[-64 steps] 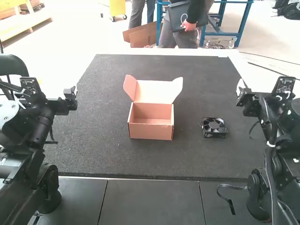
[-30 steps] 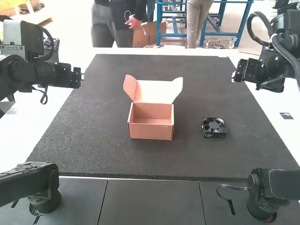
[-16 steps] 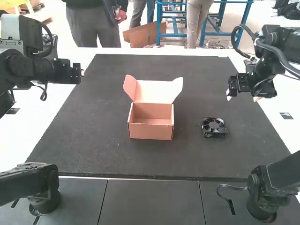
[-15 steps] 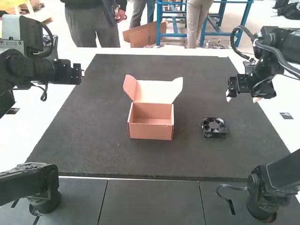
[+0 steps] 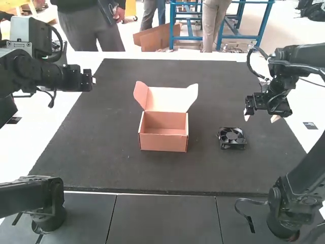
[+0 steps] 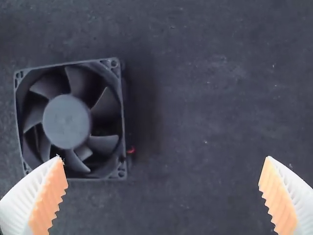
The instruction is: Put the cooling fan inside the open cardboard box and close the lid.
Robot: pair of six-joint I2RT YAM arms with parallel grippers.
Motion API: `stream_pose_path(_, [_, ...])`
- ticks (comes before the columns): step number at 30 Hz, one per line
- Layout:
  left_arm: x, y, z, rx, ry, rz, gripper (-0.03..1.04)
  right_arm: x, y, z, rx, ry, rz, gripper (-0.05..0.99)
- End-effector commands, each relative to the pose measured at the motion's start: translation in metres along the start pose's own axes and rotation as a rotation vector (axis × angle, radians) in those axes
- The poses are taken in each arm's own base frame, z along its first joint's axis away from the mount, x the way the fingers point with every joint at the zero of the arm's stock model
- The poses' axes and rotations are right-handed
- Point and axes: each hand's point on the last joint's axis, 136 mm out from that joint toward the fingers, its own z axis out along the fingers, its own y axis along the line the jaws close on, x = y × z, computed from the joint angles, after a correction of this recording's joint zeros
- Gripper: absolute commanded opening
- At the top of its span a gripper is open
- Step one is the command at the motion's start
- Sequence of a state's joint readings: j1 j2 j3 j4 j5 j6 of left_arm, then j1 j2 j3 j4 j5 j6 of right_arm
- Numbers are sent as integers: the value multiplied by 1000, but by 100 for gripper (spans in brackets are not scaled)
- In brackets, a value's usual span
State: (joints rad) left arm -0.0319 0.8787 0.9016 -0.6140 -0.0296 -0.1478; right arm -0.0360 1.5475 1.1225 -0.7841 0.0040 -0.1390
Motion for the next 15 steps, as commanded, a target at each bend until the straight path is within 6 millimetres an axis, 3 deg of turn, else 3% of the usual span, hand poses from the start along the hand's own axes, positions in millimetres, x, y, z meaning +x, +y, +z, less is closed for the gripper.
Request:
stream_pose_path(1, [-22,-3,-8,16,-44,-12,97,1,-1,11,-14,20,-3,90])
stream_pose_path(15, [-26,-4,-9,21,-47,-12,97,7,0,47,-20,98,10,90])
